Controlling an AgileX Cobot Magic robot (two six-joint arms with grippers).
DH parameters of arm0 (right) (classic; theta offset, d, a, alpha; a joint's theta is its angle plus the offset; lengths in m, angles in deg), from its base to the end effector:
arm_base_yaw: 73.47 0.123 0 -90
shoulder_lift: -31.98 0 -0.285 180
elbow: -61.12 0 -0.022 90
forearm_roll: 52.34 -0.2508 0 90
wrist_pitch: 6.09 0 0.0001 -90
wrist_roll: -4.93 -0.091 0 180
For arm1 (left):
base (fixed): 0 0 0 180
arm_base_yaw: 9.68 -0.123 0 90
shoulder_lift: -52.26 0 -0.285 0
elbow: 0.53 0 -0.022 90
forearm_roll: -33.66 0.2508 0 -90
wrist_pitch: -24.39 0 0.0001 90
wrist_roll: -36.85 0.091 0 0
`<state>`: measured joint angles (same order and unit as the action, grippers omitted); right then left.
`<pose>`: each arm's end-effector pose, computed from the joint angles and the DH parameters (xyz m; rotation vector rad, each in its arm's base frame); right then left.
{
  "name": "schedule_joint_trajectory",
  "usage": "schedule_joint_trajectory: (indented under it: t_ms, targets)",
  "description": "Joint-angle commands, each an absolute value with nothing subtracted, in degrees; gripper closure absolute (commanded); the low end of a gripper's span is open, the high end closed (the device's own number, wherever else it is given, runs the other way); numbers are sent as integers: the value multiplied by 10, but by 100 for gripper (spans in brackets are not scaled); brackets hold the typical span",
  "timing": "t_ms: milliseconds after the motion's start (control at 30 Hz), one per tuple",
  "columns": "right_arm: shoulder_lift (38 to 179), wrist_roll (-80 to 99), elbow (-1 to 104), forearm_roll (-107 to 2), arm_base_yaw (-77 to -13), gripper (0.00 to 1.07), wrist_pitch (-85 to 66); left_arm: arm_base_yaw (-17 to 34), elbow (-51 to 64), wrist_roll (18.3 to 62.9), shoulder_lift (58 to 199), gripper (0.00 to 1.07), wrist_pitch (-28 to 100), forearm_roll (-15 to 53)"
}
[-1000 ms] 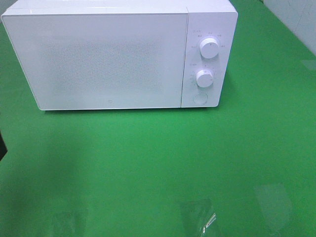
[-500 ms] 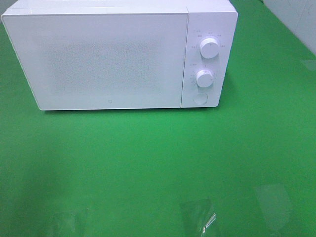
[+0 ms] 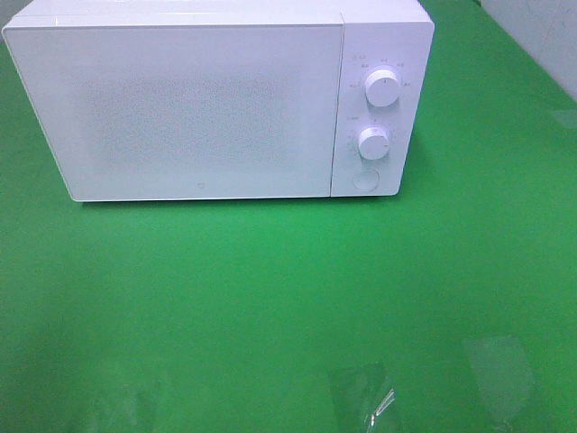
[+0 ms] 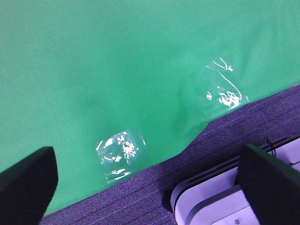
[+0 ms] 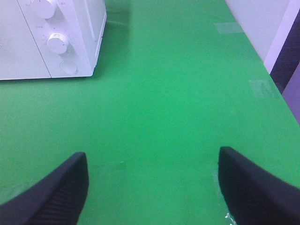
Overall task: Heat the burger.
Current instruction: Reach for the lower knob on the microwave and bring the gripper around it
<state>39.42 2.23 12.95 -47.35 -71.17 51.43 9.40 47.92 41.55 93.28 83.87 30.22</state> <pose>-0.0043 -0.0069 0.2841 0.0086 1.9719 -0.0461 0.0763 -0.0314 0.2565 0.5164 2.5547 -0.1685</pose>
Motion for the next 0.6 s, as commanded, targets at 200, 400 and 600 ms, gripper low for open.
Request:
schedule_joint_trajectory:
  t_ms: [200,400,600]
  targets:
    - [381,26,130,-472,-715,32,514,89,482,416,890,10,838,296]
    - [381,26,130,-472,-715,32,514,37,482,416,800,10,838,295]
    - [381,26,130,-472,-715,32,514,-51,482,416,689,10,838,295]
